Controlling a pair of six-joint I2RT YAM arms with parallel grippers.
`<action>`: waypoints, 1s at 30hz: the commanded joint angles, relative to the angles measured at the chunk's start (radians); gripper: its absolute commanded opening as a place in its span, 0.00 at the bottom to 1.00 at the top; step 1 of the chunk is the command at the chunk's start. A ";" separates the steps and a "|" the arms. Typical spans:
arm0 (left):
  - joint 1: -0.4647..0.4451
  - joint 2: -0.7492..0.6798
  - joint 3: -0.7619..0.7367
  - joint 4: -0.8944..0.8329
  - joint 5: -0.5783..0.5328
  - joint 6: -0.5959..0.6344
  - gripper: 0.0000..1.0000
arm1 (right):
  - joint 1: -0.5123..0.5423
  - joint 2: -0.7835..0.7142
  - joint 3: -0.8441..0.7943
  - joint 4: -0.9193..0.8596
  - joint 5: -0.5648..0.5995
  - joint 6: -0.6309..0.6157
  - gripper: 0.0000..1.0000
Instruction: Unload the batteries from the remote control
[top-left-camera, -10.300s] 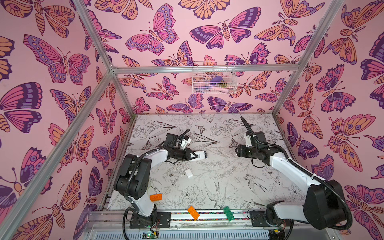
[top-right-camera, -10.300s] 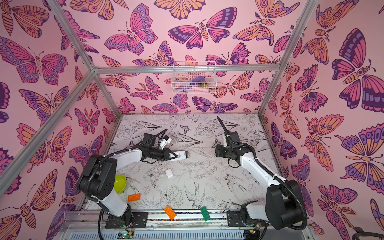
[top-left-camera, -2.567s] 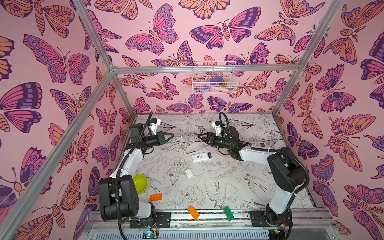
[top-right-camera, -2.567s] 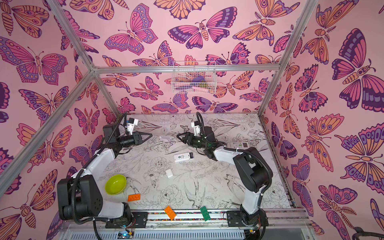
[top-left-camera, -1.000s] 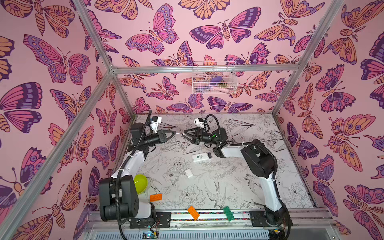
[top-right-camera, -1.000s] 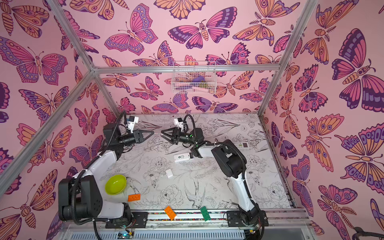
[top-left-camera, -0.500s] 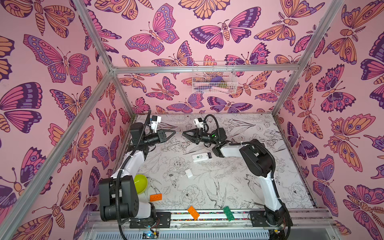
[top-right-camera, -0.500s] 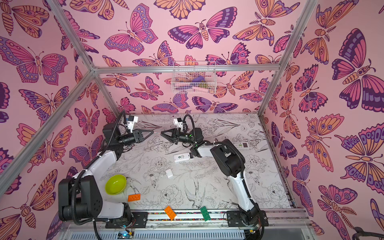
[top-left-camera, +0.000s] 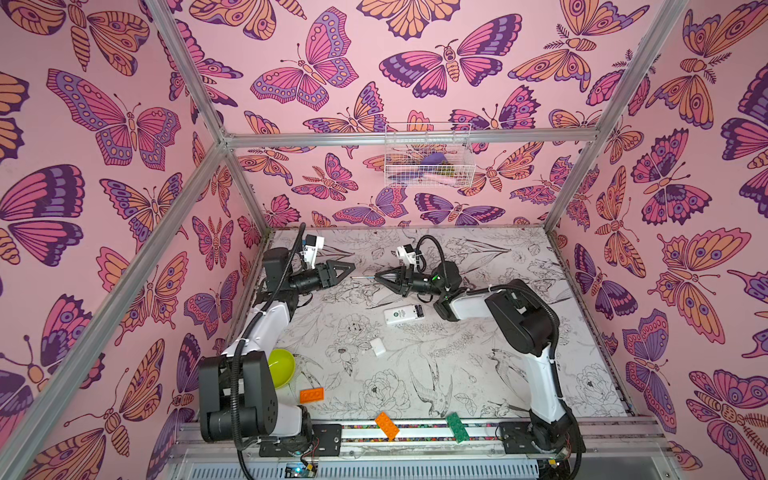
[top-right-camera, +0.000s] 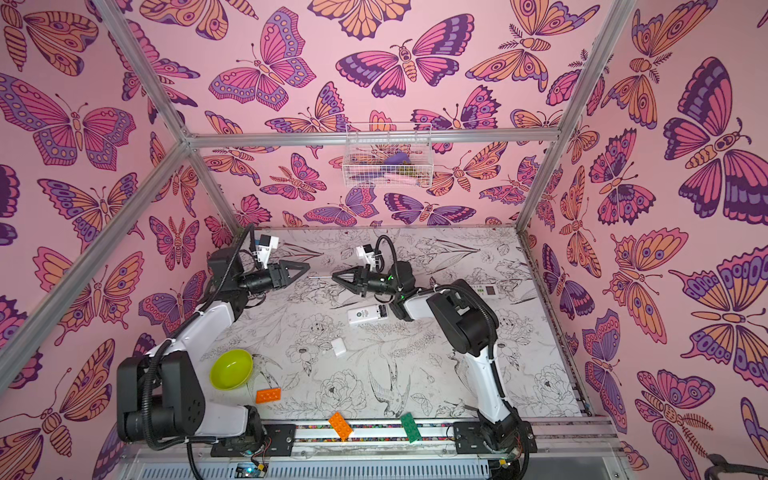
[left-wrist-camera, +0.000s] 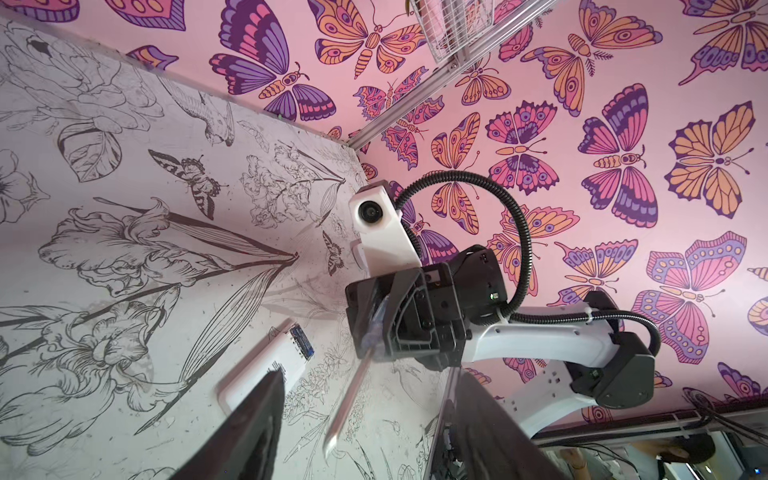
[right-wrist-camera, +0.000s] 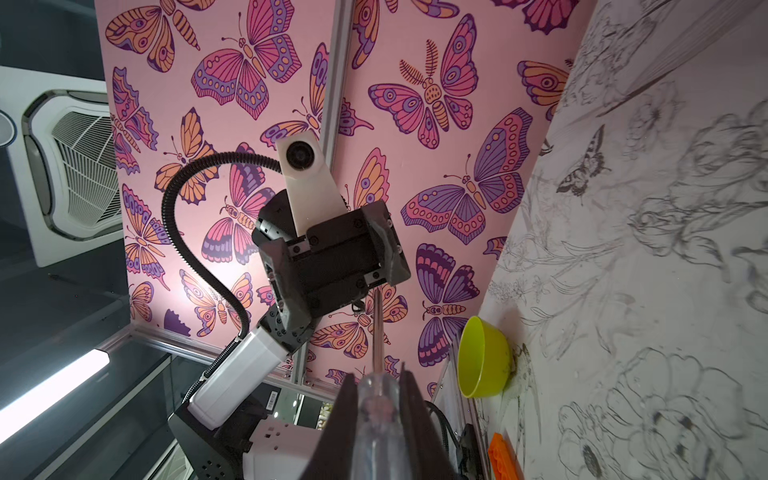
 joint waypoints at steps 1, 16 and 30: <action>0.006 -0.002 0.047 -0.111 0.039 0.122 0.73 | -0.077 -0.109 -0.073 0.016 -0.017 -0.073 0.01; -0.127 0.074 0.339 -0.709 -0.253 0.716 1.00 | -0.285 -0.641 -0.175 -1.214 -0.046 -1.022 0.03; -0.428 0.226 0.387 -0.754 -0.584 1.123 1.00 | -0.328 -1.031 -0.232 -1.632 0.279 -1.471 0.00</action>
